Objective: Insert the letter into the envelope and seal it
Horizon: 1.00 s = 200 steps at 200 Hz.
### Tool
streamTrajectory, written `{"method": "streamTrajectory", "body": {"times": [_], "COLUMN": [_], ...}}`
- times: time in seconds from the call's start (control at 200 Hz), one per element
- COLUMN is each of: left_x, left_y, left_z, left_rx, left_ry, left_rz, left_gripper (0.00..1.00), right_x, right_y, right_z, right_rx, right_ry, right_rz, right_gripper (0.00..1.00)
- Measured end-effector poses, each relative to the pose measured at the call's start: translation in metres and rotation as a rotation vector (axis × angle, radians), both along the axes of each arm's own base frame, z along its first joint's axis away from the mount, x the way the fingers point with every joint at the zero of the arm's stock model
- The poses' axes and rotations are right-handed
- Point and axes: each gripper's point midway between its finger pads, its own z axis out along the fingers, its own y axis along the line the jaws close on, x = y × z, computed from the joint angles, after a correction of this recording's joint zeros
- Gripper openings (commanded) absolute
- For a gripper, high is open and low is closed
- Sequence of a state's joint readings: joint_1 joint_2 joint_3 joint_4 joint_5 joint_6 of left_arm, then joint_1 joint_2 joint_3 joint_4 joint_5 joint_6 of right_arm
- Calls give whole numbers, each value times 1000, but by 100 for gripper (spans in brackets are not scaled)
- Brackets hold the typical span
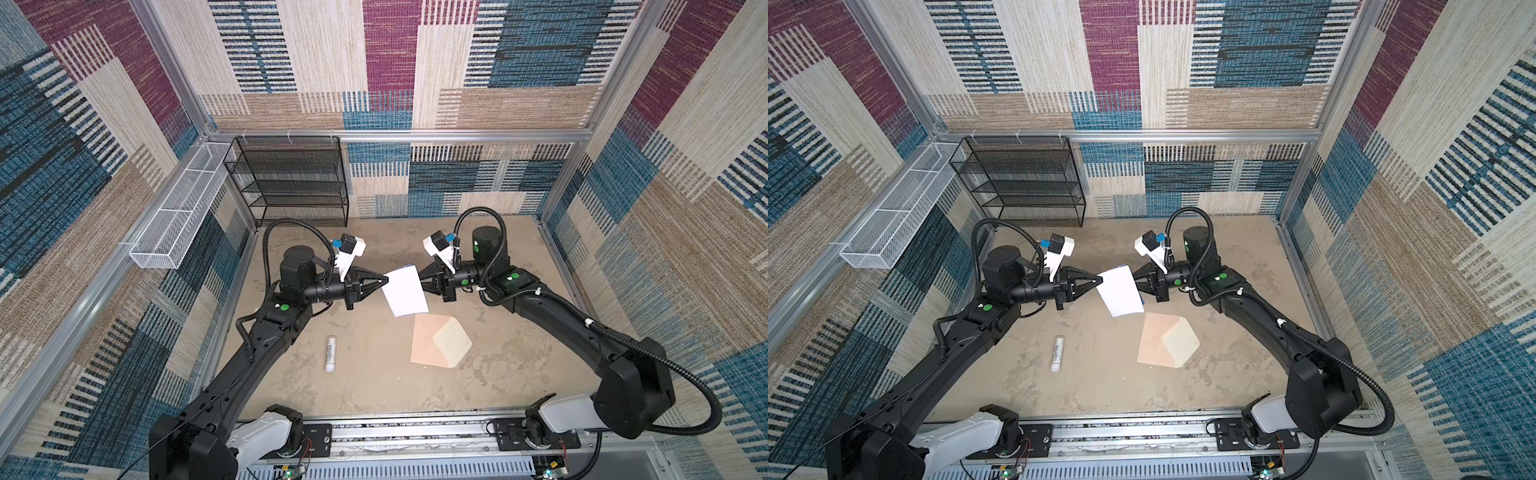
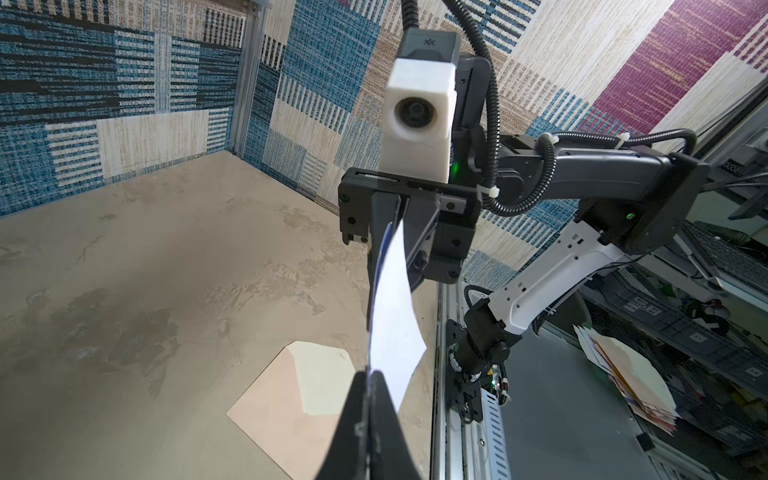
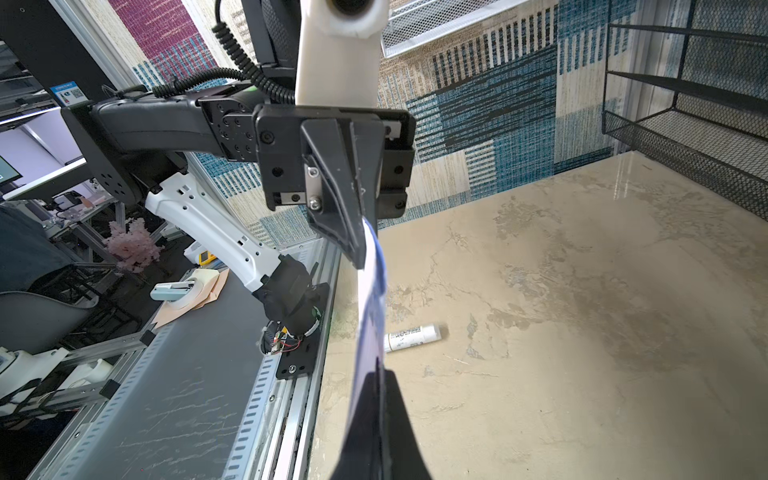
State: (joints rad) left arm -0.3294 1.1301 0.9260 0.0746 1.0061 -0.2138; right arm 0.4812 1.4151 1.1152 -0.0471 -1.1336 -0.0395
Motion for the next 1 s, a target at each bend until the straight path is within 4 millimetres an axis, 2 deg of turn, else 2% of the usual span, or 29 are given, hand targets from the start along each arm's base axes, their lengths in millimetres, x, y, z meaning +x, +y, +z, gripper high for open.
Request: {"method": "streamTrajectory", "body": {"times": [0.03, 0.115, 0.2, 0.27, 0.516, 0.786, 1.002], "left_x": [0, -1, -2, -4, -9, -10, -16], "left_y": [0, 0, 0, 1, 10, 24, 29], "left_z": [0, 0, 1, 2, 5, -7, -17], "left_rx": [0, -1, -1, 5, 65, 207, 326], "left_ry": [0, -1, -4, -14, -121, -225, -288], "left_rz": [-2, -3, -3, 3, 56, 120, 96], "left_gripper": [0, 0, 0, 0, 0, 0, 0], "right_x": [0, 0, 0, 1, 6, 12, 2], "right_y": [0, 0, -1, -2, -14, -30, -39], "right_z": [0, -1, -3, -4, -12, -7, 4], "right_rx": [-1, -2, -9, -18, -61, -149, -204], "right_ry": [1, -1, -6, -24, -144, -336, -490], "right_rz": [0, 0, -5, -18, -140, -240, -234], "right_gripper": [4, 16, 33, 39, 49, 56, 61]}}
